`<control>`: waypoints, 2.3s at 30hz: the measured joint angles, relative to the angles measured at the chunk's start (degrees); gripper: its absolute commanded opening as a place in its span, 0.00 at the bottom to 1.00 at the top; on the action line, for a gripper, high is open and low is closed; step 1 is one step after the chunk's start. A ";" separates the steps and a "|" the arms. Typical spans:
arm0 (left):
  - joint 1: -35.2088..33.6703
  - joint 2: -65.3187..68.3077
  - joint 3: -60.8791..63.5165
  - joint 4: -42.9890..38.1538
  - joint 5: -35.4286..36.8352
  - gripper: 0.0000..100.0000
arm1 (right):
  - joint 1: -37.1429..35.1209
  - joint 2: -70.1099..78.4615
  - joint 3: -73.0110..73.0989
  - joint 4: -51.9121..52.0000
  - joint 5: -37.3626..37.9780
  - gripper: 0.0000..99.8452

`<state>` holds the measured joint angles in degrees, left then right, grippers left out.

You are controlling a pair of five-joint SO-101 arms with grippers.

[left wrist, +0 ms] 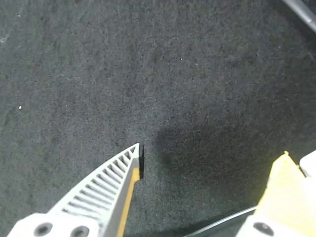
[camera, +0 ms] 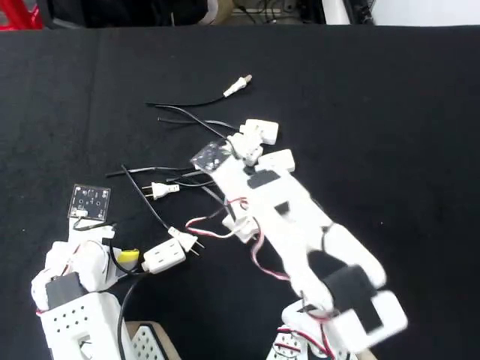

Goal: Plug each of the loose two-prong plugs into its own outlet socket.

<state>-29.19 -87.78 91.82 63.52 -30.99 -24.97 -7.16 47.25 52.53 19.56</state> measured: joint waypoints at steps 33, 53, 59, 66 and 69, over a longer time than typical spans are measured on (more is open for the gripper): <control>0.00 0.00 0.00 0.00 0.00 0.40 | 5.01 -5.89 3.78 3.34 29.63 0.28; 0.00 0.00 0.00 0.00 0.00 0.40 | 8.88 0.44 -2.20 2.11 29.98 0.26; 0.00 0.00 0.00 0.00 0.00 0.40 | 7.21 2.55 -3.87 4.22 29.98 0.26; 0.00 0.00 0.00 0.00 0.00 0.40 | 3.87 4.22 -2.90 9.05 30.07 0.26; 0.00 0.00 0.00 0.00 0.00 0.40 | 2.90 4.13 -3.16 9.85 29.98 0.26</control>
<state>-29.19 -87.78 91.82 63.52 -30.99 -22.07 -3.03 44.09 62.37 49.54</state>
